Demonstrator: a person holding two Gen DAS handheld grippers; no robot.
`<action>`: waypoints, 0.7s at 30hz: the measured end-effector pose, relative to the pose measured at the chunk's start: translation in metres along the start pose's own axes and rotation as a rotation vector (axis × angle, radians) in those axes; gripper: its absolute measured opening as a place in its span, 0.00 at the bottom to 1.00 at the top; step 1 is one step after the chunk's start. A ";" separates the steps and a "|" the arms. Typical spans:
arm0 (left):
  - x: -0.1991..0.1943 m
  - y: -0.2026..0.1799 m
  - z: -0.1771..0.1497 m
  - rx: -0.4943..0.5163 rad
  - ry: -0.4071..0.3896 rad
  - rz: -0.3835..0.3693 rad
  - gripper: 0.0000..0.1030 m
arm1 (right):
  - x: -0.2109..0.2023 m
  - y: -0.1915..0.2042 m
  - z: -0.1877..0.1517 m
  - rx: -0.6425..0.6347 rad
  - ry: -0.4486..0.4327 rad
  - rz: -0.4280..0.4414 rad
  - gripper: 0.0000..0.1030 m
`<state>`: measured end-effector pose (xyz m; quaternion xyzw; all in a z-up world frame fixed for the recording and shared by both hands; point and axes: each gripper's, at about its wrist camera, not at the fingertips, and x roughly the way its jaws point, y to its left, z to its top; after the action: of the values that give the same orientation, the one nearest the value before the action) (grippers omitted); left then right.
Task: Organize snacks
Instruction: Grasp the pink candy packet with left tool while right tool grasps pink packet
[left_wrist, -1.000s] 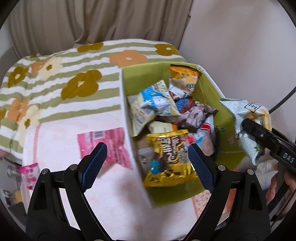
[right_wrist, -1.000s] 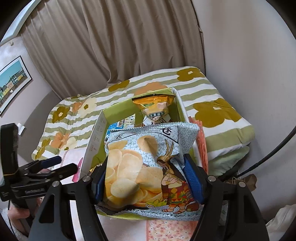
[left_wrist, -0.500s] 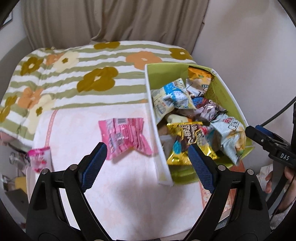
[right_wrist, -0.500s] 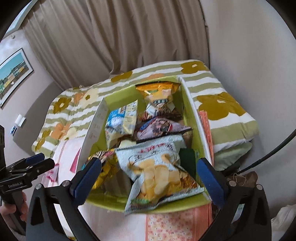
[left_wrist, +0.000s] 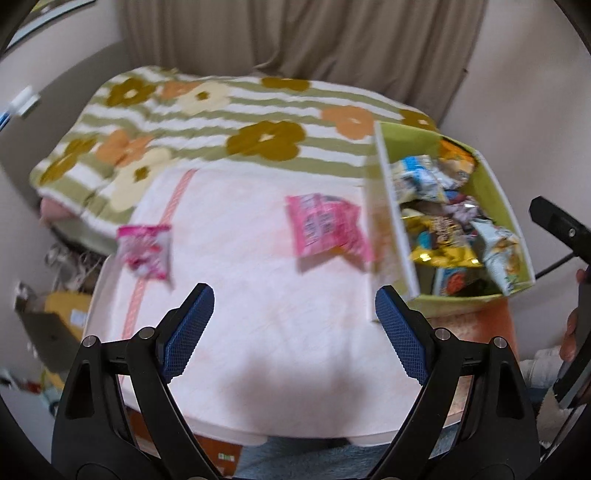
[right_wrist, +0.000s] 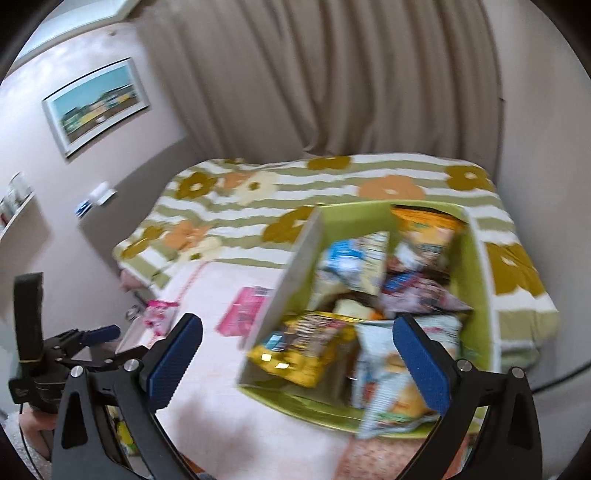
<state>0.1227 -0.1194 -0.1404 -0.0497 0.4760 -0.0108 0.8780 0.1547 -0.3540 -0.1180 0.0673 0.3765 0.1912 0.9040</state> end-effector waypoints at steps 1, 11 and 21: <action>-0.001 0.008 -0.003 -0.015 0.000 0.008 0.86 | 0.005 0.008 0.001 -0.014 0.005 0.011 1.00; 0.019 0.119 -0.006 -0.125 0.033 0.044 0.86 | 0.065 0.079 -0.001 -0.058 0.069 0.034 1.00; 0.096 0.203 0.019 -0.133 0.159 -0.062 0.86 | 0.131 0.126 -0.007 0.029 0.147 -0.058 1.00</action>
<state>0.1852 0.0775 -0.2295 -0.1216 0.5419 -0.0103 0.8315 0.1970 -0.1864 -0.1748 0.0551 0.4463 0.1642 0.8779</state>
